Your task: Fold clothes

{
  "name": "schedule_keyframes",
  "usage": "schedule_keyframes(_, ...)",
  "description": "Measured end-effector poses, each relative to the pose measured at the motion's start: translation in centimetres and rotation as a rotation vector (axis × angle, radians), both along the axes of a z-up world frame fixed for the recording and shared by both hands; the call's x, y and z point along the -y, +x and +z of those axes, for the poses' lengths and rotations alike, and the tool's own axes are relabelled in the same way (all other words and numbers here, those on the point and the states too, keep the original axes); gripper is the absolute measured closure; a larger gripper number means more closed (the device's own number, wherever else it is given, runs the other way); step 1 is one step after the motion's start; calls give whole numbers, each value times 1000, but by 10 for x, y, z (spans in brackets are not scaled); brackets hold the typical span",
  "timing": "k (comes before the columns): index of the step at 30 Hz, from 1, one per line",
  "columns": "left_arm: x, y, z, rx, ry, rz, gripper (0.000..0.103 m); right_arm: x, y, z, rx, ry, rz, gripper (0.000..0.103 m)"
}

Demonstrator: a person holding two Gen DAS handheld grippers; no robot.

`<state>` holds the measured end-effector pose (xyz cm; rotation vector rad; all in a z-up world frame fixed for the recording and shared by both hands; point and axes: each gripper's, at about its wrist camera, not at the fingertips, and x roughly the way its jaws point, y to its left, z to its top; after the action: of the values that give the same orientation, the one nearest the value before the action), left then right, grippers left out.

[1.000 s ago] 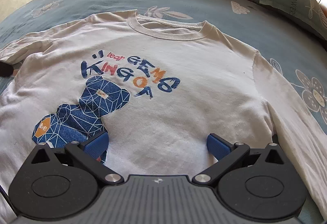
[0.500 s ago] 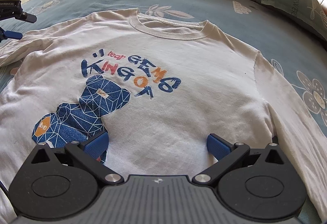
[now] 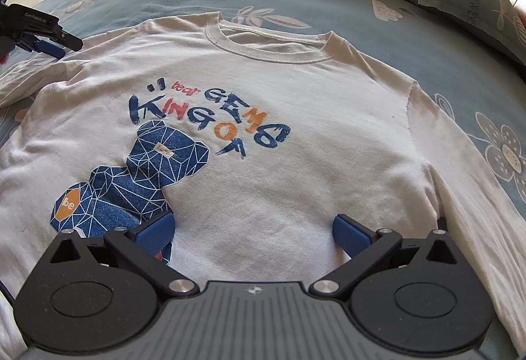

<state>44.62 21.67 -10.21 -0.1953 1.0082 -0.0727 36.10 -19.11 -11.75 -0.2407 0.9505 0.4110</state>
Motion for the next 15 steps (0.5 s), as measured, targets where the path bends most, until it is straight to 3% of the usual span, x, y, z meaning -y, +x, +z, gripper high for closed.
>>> schedule_keyframes(1,4,-1,7,10,26,-13,25,0,0,0,-1,-1,-5,0)
schedule_keyframes(4,22,-11,17,34,-32,-118,23,-1,-1,0,-2,-4,-21,0)
schedule_keyframes(7,40,-10,2,-40,-89,-206,24,-1,-2,0,4,-3,-26,0)
schedule_keyframes(9,33,-5,-11,-62,-109,-176,24,-2,-2,0,6,-3,-28,0)
schedule_keyframes(12,5,8,-14,-7,-94,-129,28,-2,-3,0,6,-2,-30,0)
schedule_keyframes(15,-4,19,-10,-11,-51,-152,32,-1,-4,-1,13,3,-28,0)
